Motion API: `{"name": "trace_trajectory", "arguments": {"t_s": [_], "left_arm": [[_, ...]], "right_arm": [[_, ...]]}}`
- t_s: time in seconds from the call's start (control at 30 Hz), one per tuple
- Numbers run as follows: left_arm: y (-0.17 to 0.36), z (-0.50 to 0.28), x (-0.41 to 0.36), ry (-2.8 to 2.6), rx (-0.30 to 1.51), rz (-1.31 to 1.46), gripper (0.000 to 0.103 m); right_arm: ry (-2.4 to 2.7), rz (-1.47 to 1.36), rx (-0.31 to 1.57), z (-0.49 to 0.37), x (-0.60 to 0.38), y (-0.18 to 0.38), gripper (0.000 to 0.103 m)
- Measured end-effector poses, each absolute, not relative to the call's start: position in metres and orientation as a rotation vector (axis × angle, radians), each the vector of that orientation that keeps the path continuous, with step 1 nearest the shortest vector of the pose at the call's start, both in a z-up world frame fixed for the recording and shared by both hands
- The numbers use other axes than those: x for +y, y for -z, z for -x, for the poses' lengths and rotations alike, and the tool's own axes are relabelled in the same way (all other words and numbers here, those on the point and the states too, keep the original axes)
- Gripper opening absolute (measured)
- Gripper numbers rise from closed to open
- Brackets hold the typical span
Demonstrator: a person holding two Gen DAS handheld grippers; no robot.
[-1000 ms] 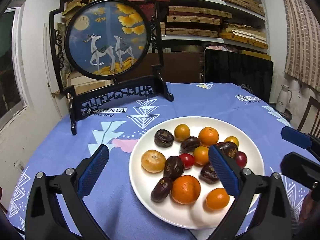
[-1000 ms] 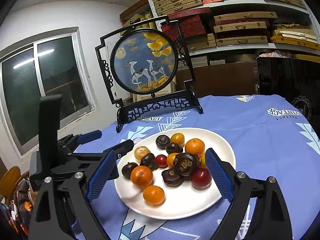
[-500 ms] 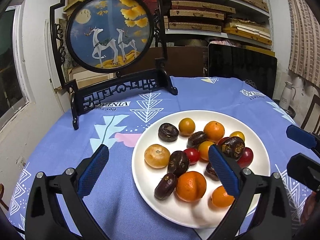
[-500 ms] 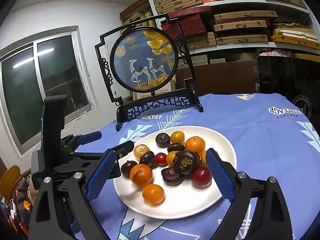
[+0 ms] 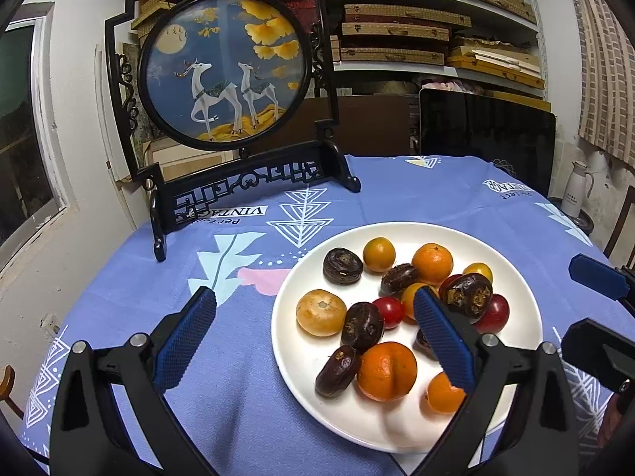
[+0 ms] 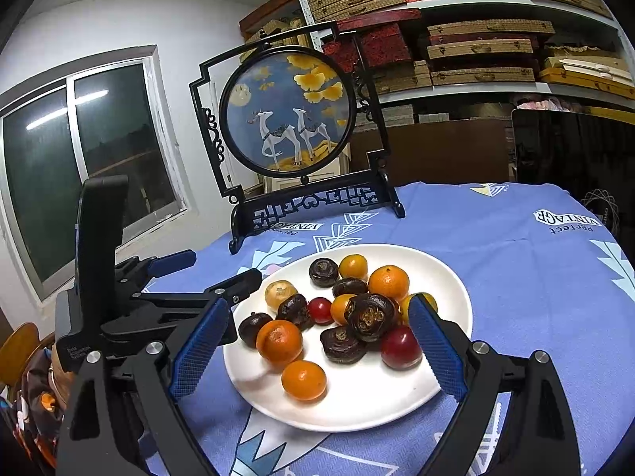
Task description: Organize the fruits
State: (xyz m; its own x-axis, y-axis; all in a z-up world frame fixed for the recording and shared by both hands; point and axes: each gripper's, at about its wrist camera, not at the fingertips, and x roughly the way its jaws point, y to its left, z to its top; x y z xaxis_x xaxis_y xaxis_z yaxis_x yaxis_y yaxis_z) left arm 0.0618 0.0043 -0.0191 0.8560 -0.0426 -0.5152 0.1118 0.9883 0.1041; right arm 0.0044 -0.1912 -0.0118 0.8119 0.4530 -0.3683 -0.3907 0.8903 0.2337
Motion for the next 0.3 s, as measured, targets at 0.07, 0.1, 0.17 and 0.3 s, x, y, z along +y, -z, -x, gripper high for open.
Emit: {"name": "trace_trajectory", "arguments": {"t_s": [0.07,0.1,0.17,0.3], "left_arm": [[0.0178,-0.0623,0.0052,0.062,0.532,-0.133,0.098],[0.0172,-0.0627,0.0066,0.050,0.528,-0.129,0.098],[0.0165,-0.0630,0.0086,0.046,0.527,-0.117,0.098],[0.0159,-0.0640,0.0115,0.047,0.527,-0.099,0.098]], "right_arm": [[-0.453,-0.150,0.426,-0.0041,-0.1911,0.0116,0.093],[-0.453,-0.150,0.425,-0.0039,-0.1913,0.0115,0.093],[-0.452,-0.150,0.425,-0.0038,-0.1916,0.0121,0.093],[-0.452,-0.148,0.427,-0.0035,-0.1913,0.0124,0.093]]}}
